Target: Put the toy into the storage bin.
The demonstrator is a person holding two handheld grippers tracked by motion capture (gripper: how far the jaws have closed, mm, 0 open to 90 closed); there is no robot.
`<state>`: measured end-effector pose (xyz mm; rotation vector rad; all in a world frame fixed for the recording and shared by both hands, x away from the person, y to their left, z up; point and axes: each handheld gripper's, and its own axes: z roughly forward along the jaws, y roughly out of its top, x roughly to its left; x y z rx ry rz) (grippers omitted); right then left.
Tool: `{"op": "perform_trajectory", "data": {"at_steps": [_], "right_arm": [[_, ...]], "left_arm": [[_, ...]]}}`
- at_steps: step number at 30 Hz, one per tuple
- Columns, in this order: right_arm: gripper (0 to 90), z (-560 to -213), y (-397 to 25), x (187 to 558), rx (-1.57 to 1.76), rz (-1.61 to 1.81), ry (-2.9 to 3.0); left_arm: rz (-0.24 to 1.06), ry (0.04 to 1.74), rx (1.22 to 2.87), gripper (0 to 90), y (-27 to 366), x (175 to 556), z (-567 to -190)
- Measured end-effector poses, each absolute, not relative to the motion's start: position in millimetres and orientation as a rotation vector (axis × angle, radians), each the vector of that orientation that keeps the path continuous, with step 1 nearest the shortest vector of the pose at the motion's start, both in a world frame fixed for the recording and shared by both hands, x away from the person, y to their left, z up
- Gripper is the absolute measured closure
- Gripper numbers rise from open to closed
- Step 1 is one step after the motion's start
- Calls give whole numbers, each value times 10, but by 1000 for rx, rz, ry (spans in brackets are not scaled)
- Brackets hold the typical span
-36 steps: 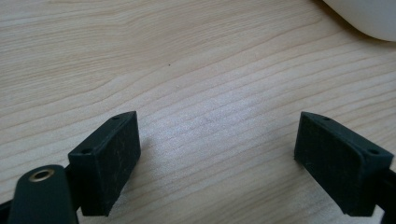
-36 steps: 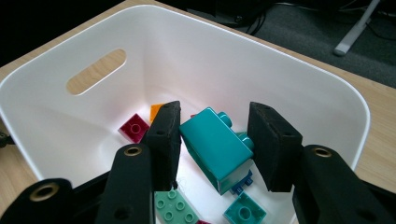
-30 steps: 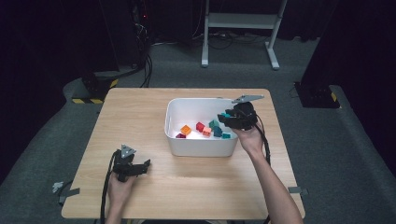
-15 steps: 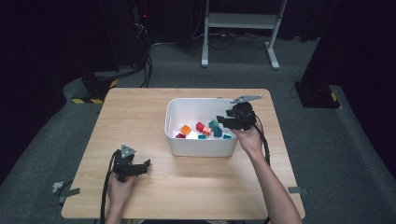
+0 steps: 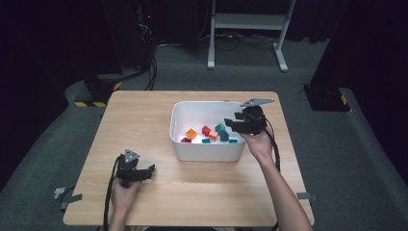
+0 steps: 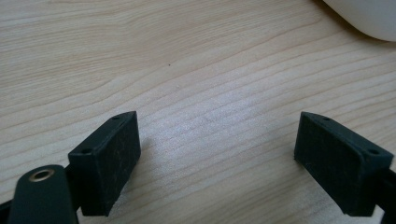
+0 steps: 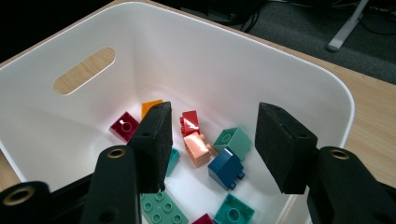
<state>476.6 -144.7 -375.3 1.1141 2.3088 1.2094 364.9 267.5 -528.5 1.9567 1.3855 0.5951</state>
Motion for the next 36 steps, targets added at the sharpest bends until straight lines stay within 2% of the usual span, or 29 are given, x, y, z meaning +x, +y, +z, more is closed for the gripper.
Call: {"op": "perform_trajectory", "data": {"at_steps": [36], "right_arm": [[468, -3594, -1726, 4426, 1095, 1292, 2228]], "left_arm": [[595, 1385, 1957, 145, 2675, 3649, -5285]]}}
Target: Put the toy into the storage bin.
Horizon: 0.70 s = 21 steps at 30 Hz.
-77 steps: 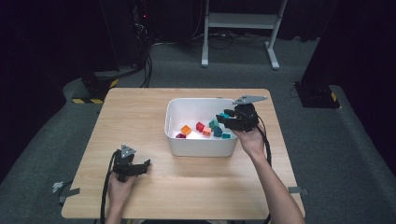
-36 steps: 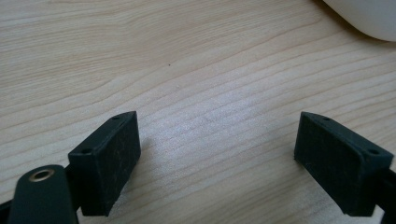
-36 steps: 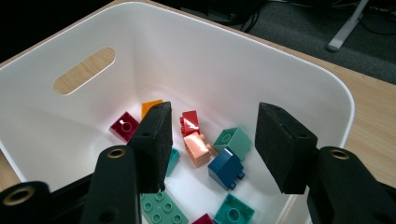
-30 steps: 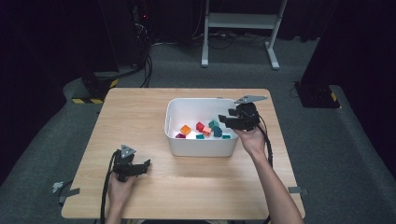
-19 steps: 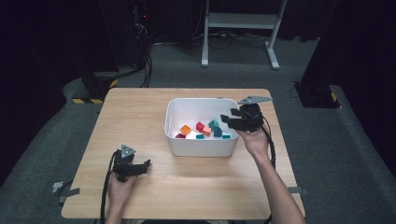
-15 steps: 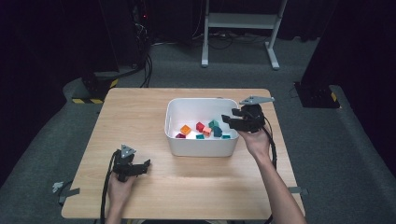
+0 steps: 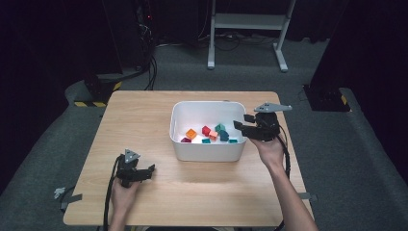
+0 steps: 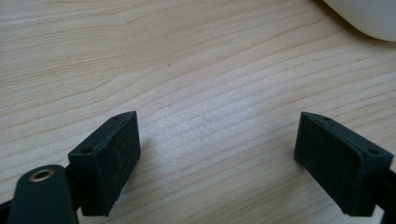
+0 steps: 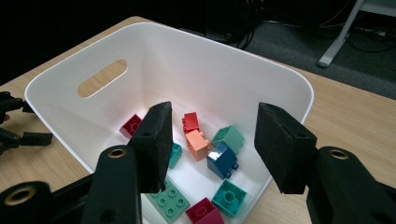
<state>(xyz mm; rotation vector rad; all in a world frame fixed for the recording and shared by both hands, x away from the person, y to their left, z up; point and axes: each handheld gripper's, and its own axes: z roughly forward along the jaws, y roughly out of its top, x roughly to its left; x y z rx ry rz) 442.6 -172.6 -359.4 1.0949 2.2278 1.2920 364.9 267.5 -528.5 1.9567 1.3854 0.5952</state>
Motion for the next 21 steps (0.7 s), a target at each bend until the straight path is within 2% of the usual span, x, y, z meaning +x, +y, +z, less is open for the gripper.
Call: {"op": "perform_trajectory", "data": {"at_steps": [21], "right_arm": [[468, -3595, -1900, 4084, 1067, 1363, 2185]], "left_arm": [[595, 1385, 1957, 145, 2675, 3649, -5285]]}}
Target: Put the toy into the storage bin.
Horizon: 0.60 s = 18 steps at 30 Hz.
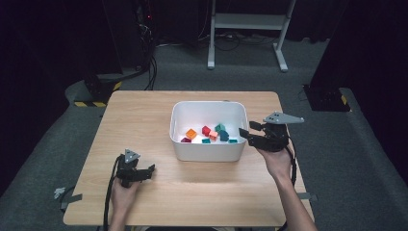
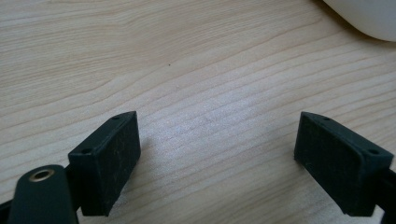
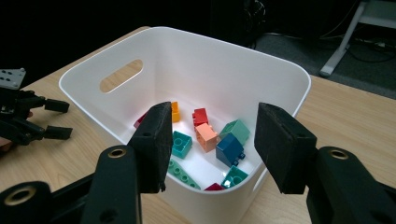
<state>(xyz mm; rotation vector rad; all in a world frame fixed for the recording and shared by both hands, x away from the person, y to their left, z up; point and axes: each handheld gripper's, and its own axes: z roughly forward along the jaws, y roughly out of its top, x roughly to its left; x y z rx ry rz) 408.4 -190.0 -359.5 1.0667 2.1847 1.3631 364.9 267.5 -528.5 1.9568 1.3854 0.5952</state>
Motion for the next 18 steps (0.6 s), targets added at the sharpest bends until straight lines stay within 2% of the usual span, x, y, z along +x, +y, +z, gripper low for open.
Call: {"op": "perform_trajectory", "data": {"at_steps": [18], "right_arm": [[468, -3638, -1938, 3774, 1026, 1402, 2185]], "left_arm": [[595, 1385, 1957, 145, 2675, 3649, -5285]]}}
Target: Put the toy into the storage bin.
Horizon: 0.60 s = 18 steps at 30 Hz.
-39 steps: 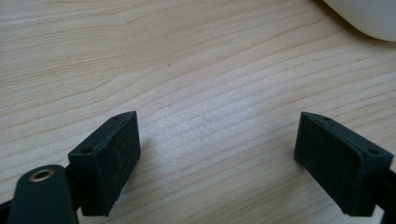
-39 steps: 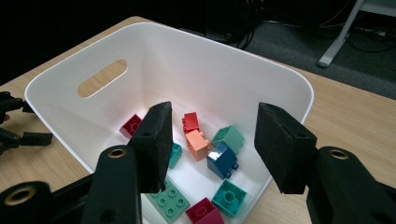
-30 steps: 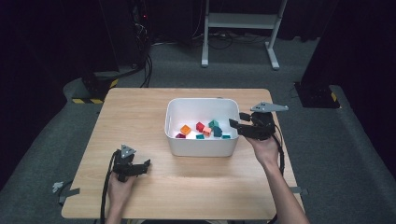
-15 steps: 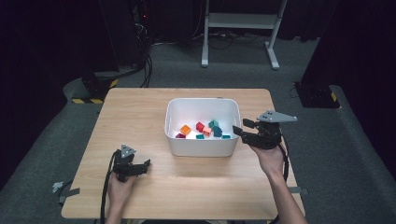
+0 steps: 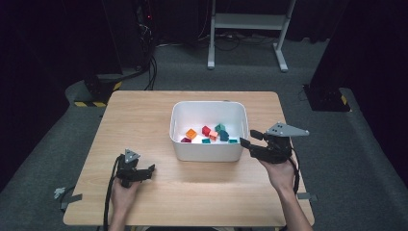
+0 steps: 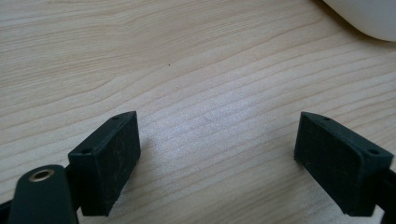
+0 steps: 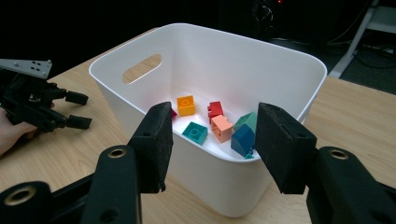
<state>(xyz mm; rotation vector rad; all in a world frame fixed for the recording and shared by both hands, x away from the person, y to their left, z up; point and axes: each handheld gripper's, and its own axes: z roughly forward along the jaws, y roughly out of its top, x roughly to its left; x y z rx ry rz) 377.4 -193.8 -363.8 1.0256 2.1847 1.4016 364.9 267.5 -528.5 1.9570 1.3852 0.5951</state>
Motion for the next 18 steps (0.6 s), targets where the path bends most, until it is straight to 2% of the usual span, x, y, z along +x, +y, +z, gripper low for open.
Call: {"op": "perform_trajectory", "data": {"at_steps": [18], "right_arm": [[468, -3846, -2008, 3579, 1044, 1403, 2179]], "left_arm": [[595, 1385, 1957, 145, 2675, 3649, -5285]]}}
